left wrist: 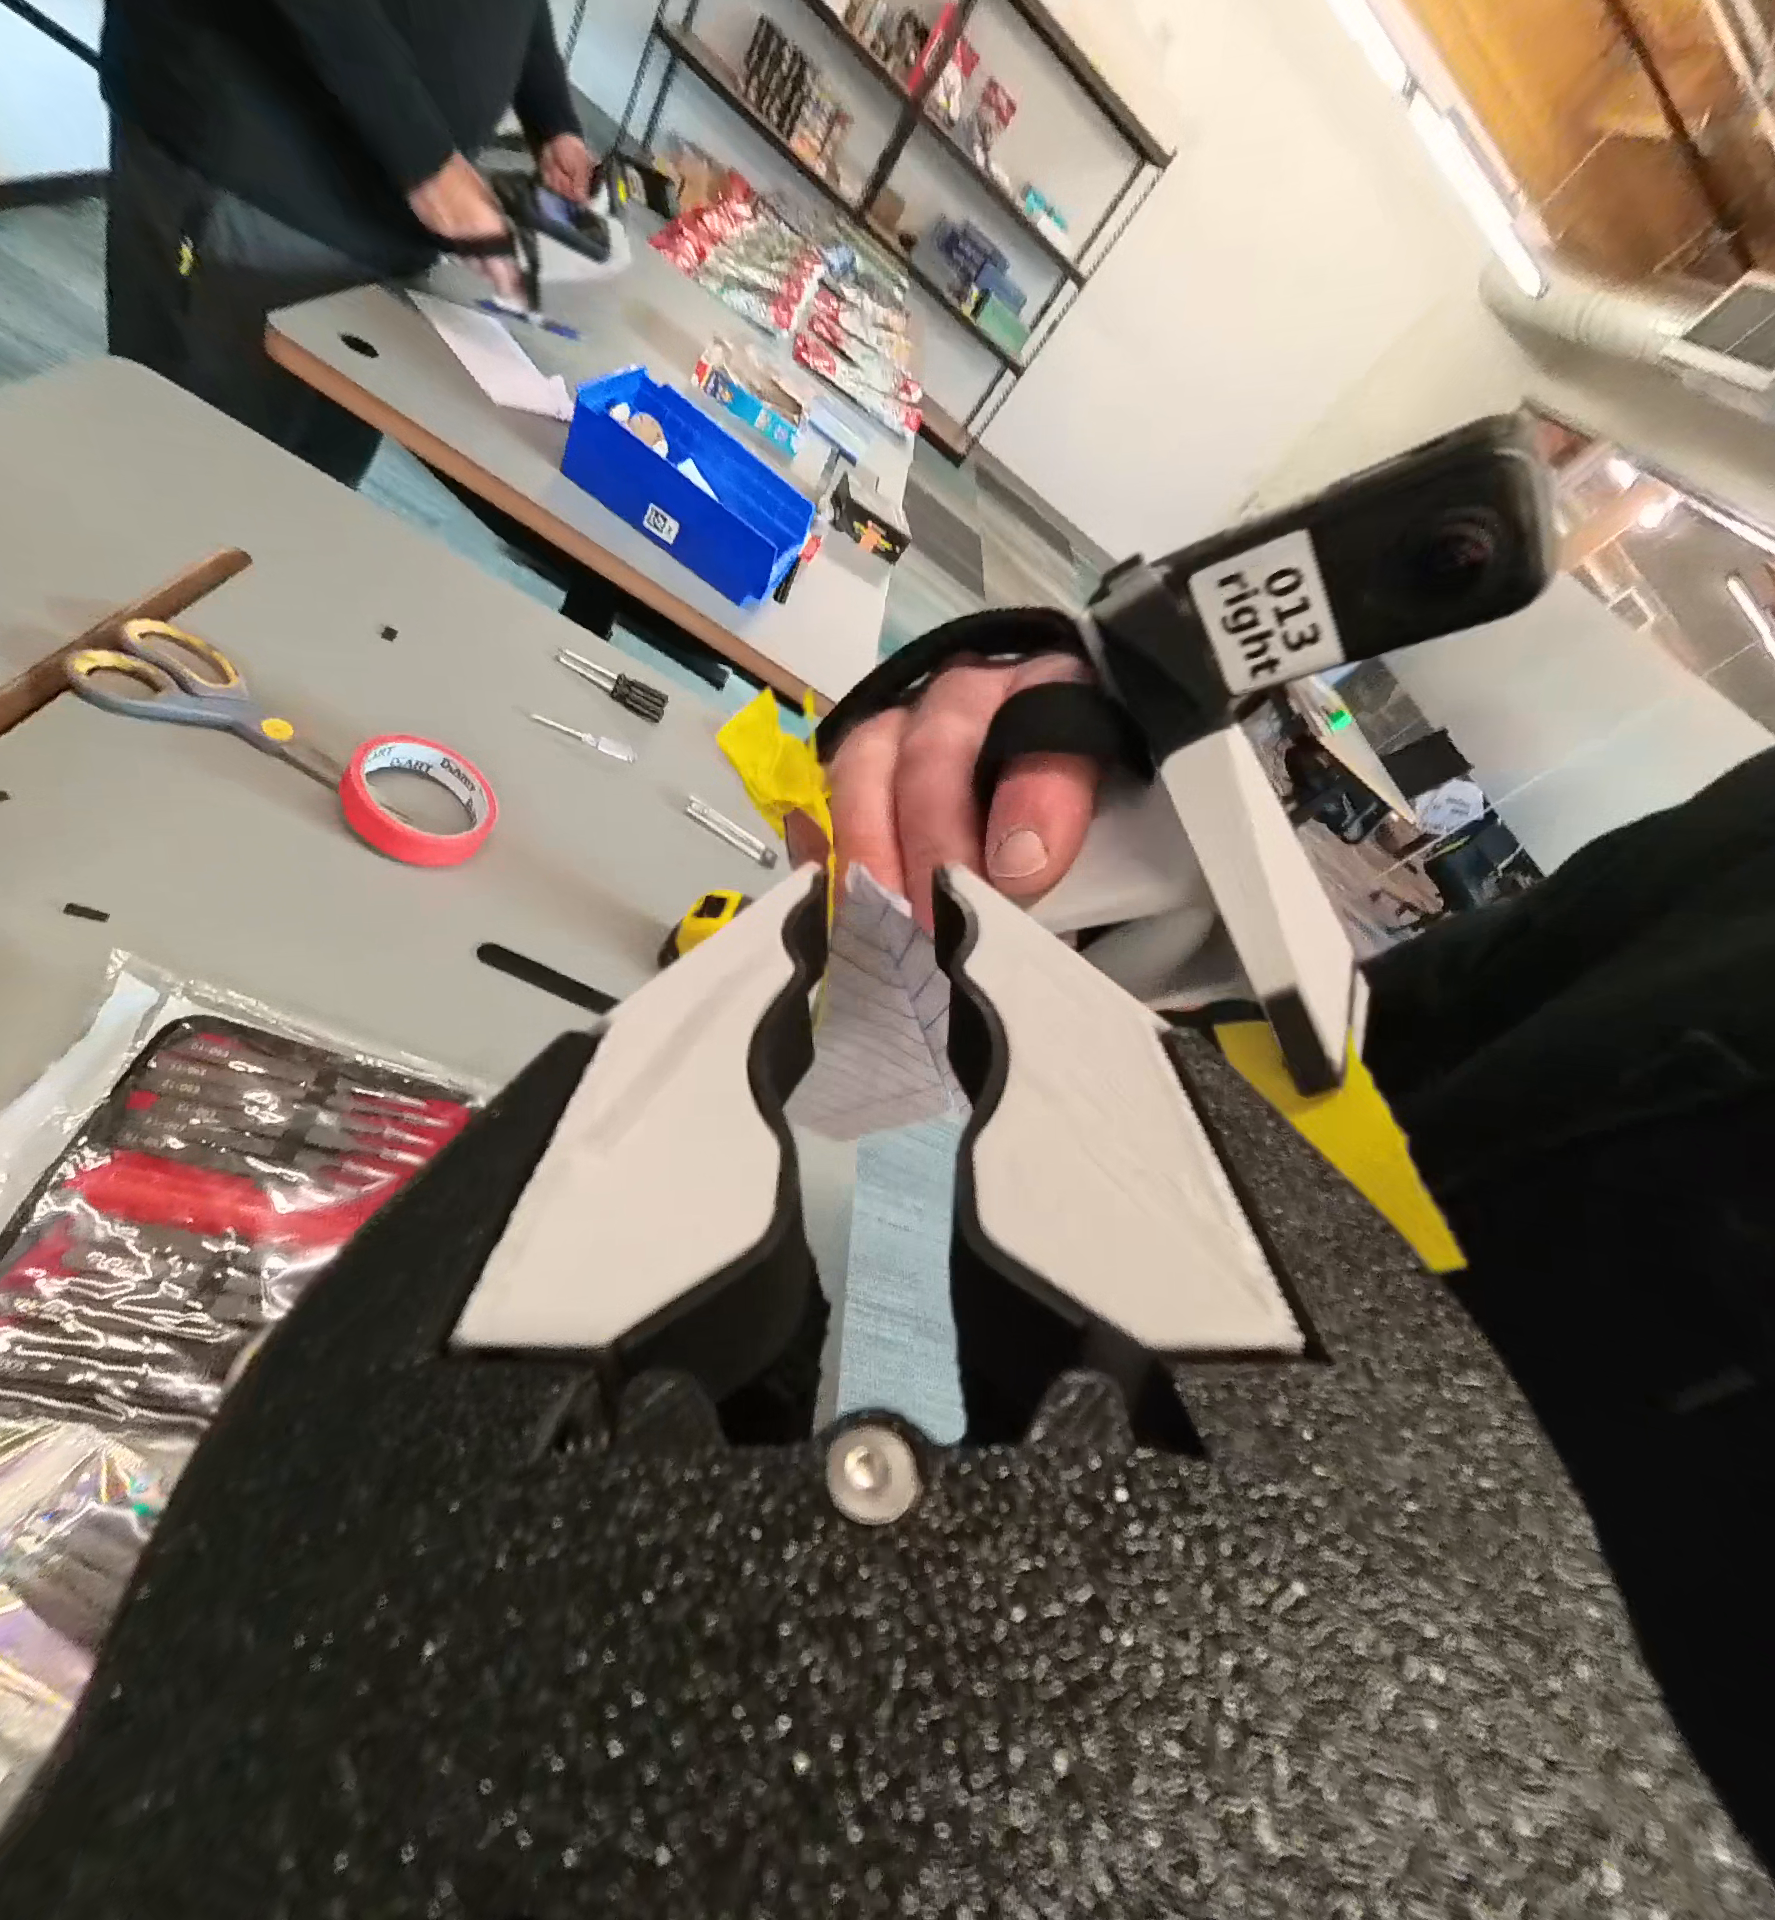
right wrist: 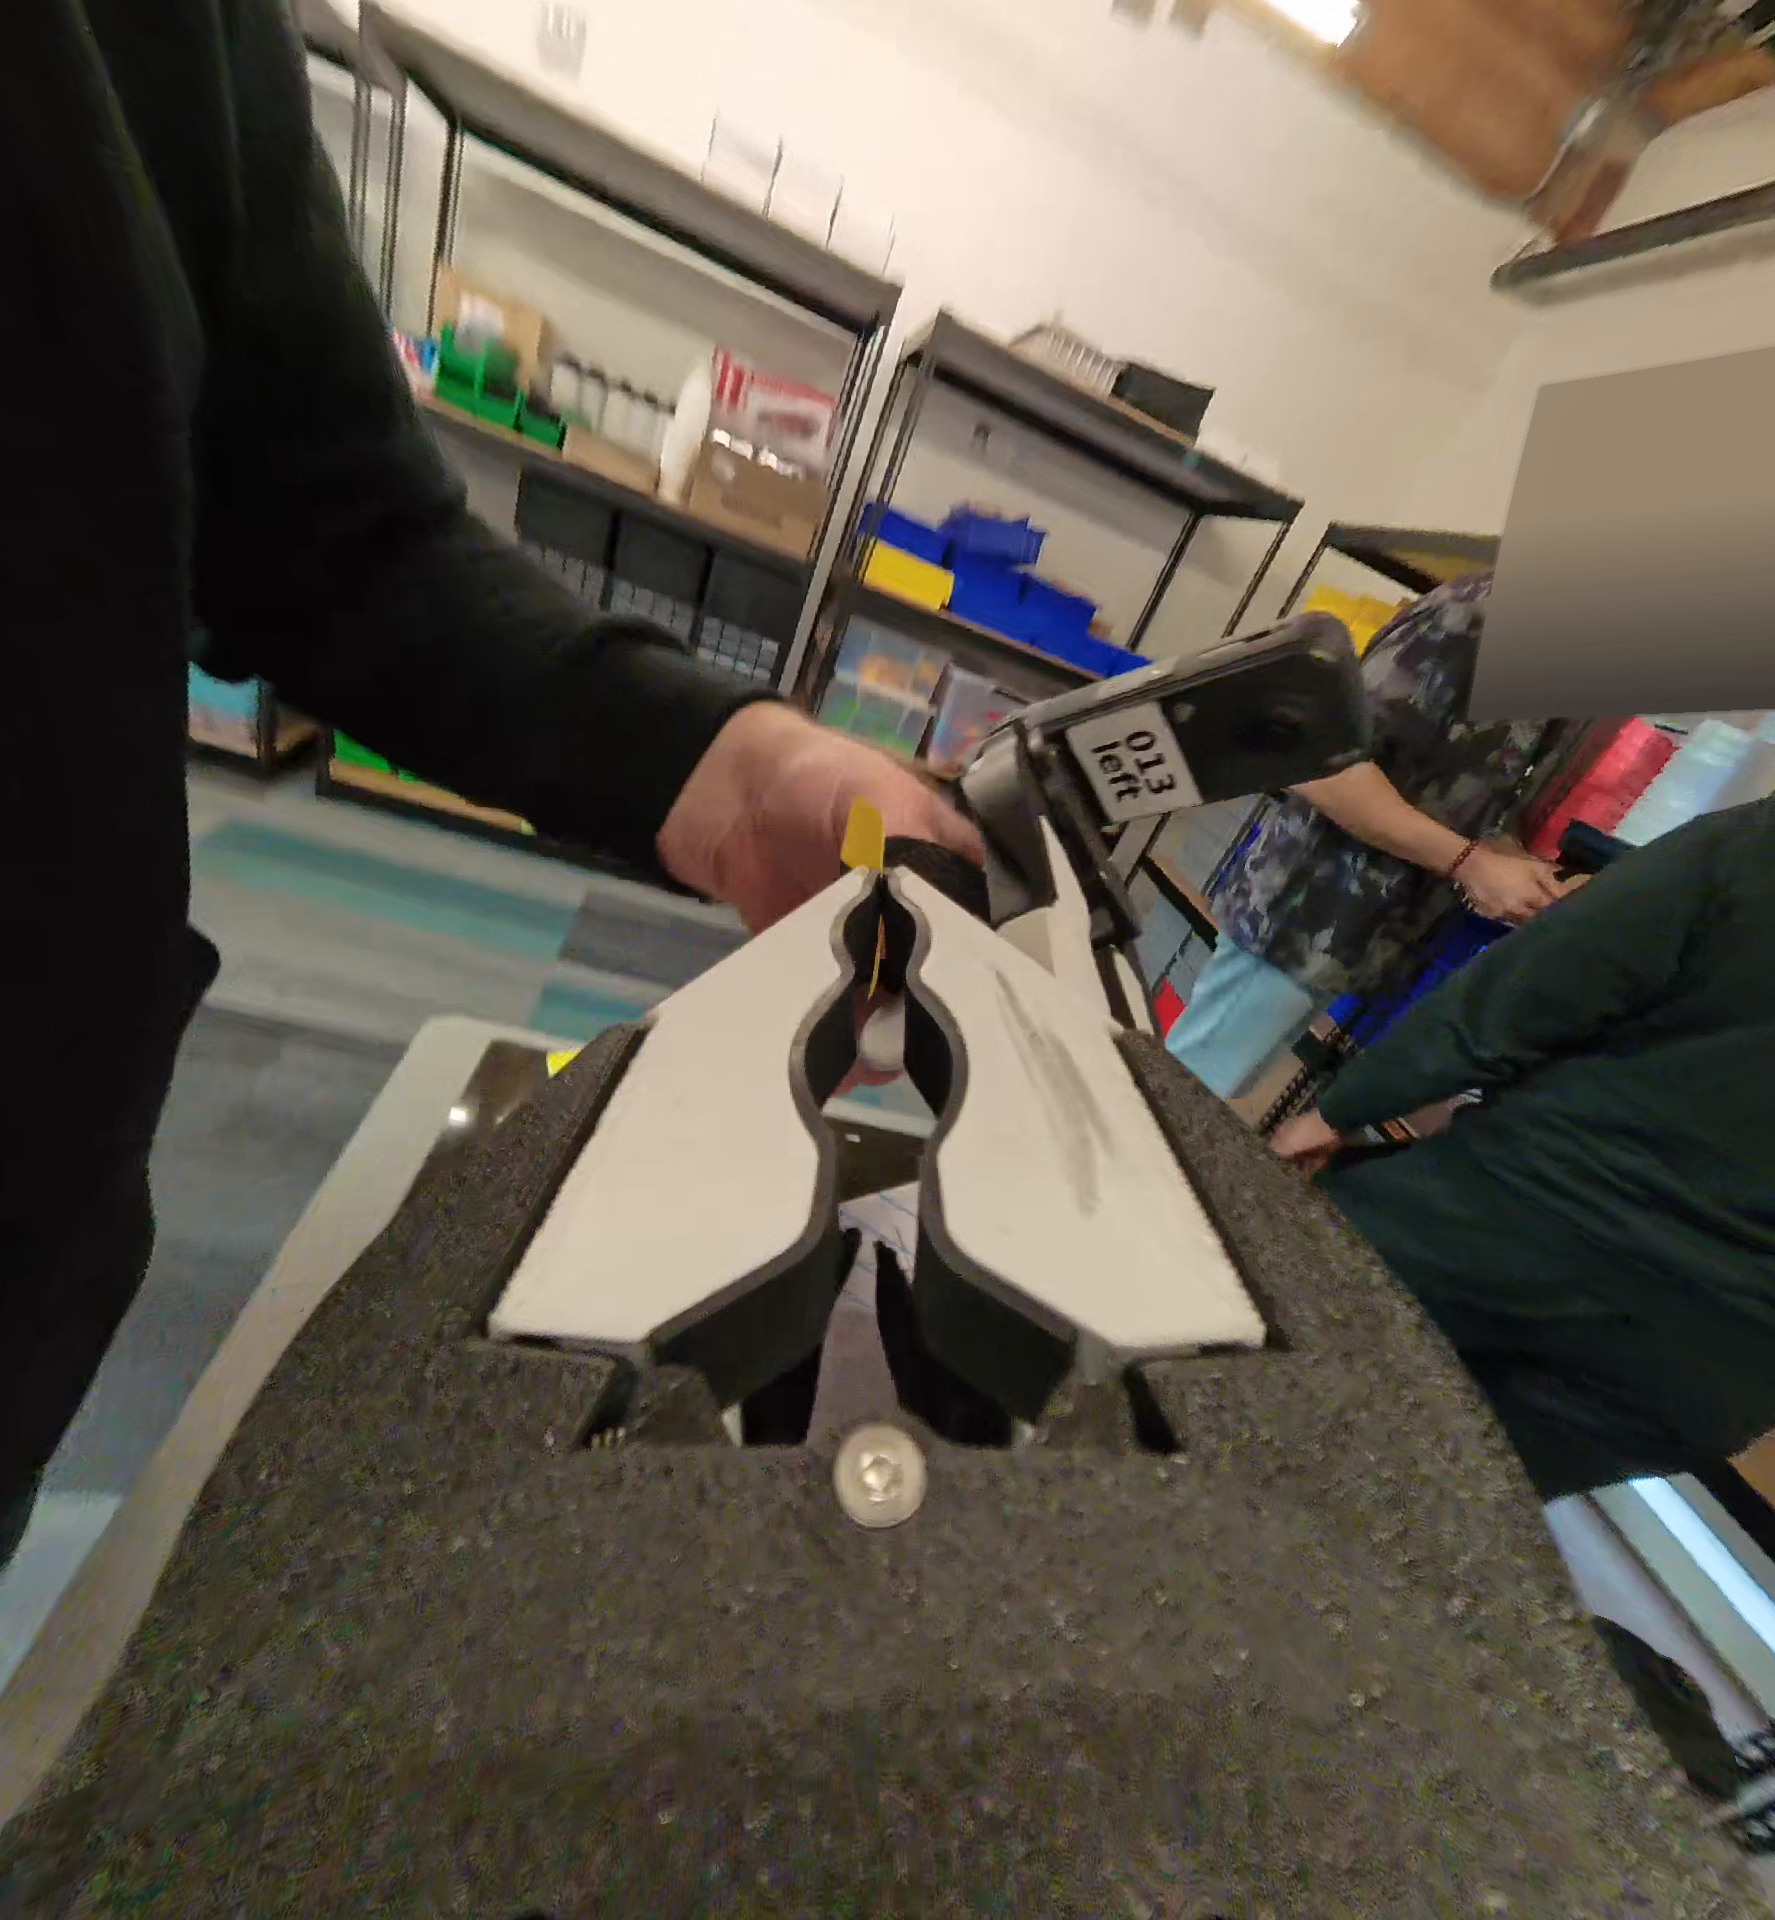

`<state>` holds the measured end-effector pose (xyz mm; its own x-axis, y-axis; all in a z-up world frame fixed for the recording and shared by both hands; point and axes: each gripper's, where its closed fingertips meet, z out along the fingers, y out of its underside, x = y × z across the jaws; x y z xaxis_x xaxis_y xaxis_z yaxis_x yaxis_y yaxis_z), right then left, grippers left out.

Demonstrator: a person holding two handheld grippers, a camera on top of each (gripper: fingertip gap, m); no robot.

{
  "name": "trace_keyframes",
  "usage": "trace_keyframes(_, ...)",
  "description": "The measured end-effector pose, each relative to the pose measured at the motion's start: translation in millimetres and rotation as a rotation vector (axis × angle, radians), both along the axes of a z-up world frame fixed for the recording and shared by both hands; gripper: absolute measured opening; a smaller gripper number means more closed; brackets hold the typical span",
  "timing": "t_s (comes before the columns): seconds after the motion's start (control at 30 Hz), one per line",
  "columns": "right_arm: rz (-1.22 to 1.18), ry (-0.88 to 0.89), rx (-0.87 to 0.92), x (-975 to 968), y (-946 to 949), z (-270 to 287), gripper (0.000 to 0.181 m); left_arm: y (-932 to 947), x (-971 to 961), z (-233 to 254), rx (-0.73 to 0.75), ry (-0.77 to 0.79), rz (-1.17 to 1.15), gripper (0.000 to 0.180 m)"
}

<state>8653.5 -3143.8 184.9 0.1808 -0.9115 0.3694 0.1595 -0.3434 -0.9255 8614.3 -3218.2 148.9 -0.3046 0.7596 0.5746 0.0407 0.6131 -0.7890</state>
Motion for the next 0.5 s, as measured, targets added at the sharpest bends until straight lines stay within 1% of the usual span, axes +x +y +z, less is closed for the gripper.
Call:
trace_keyframes(0.1, -0.018, 0.042, -0.057, 7.6, 2.8, -3.2, 0.0, -0.6, 7.4, -2.4, -0.01, -0.041, 0.0, 0.012)
trace_keyframes(0.23, -0.014, 0.057, -0.05, 12.9, 2.4, -4.0, 0.0, 0.6, 13.1, -1.2, -0.043, -0.07, 0.003, 0.0)
trace_keyframes(0.33, -0.005, 0.051, 0.04, 16.5, -5.2, 0.2, 0.0, -1.5, 17.8, 1.9, -0.093, -0.089, 0.039, 0.0)
trace_keyframes(0.4, -0.008, 0.044, 0.08, 16.2, -10.7, 5.4, 0.0, -0.7, 24.0, 10.8, -0.121, -0.064, 0.046, 0.0)
trace_keyframes(0.47, 0.011, 0.015, 0.152, 9.3, -18.1, 16.8, 0.0, -6.7, 37.2, 15.1, -0.167, -0.098, 0.102, 0.0)
trace_keyframes(0.5, 0.019, 0.022, 0.194, 7.0, -22.8, 19.8, 0.0, -7.1, 43.3, 19.2, -0.166, -0.09, 0.112, 0.0)
